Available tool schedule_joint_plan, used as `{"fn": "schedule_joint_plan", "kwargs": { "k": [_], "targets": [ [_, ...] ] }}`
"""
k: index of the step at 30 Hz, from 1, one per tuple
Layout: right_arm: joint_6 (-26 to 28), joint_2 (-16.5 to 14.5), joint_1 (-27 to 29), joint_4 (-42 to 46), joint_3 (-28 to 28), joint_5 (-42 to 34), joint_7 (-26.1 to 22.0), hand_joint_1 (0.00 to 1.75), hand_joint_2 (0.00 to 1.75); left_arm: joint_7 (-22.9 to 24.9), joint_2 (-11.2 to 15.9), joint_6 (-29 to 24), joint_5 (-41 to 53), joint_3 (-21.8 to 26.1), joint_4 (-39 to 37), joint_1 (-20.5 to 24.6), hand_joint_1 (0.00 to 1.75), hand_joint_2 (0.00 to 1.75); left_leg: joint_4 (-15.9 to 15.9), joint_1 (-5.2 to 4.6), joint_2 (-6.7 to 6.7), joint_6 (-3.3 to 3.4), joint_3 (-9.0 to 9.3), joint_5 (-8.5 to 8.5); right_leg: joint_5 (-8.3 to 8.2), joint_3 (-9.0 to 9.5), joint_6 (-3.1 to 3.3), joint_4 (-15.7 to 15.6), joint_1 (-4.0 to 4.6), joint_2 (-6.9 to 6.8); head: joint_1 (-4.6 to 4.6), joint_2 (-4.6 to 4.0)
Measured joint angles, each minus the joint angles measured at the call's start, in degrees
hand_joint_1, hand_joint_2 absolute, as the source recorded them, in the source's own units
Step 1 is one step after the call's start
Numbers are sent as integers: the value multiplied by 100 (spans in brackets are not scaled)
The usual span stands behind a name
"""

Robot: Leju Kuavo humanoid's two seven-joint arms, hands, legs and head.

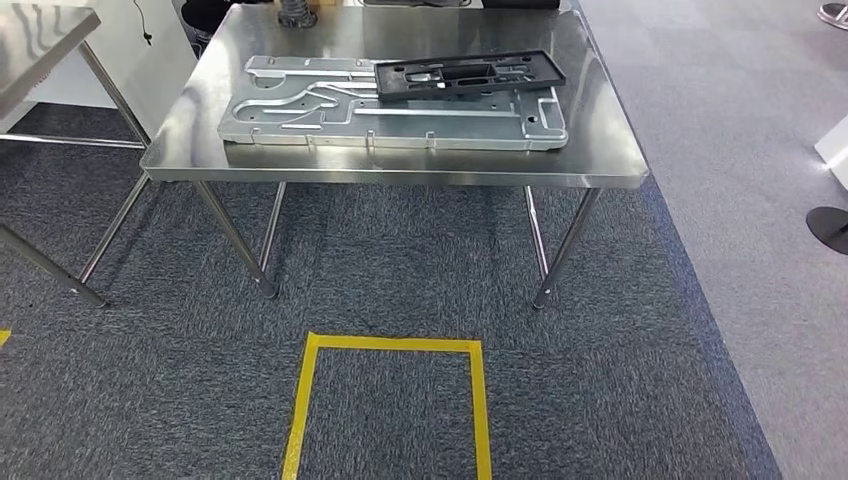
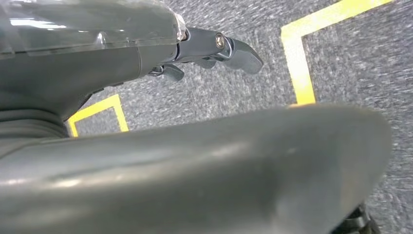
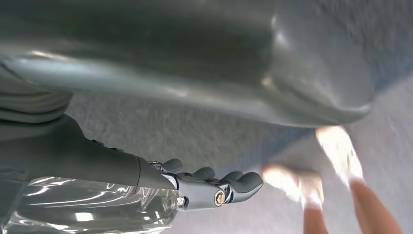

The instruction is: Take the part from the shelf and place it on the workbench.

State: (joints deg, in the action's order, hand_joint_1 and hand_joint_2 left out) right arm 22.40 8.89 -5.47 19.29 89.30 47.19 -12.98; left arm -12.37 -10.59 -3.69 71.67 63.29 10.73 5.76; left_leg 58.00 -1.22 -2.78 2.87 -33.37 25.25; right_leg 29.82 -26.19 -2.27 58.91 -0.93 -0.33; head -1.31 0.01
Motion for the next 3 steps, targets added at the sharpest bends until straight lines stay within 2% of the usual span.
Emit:
{"fn": "schedule_joint_plan", "kwargs": {
  "k": [1, 3],
  "targets": [
    [-9, -27, -8, -45, -15, 12, 5, 0, 0, 3, 1, -7, 4, -11, 0, 12, 0, 0, 29, 0, -13, -29, -46, -49, 124, 145, 41, -249, 24, -7, -1, 0],
    [-15, -64, 5, -104, -26, 24, 11, 0, 0, 4, 5, -11, 4, -23, 0, 16, 0, 0, 35, 4, -26, -77, -101, -145, 111, 100, 102, -327, 30, -5, -1, 0]
  ]
}}
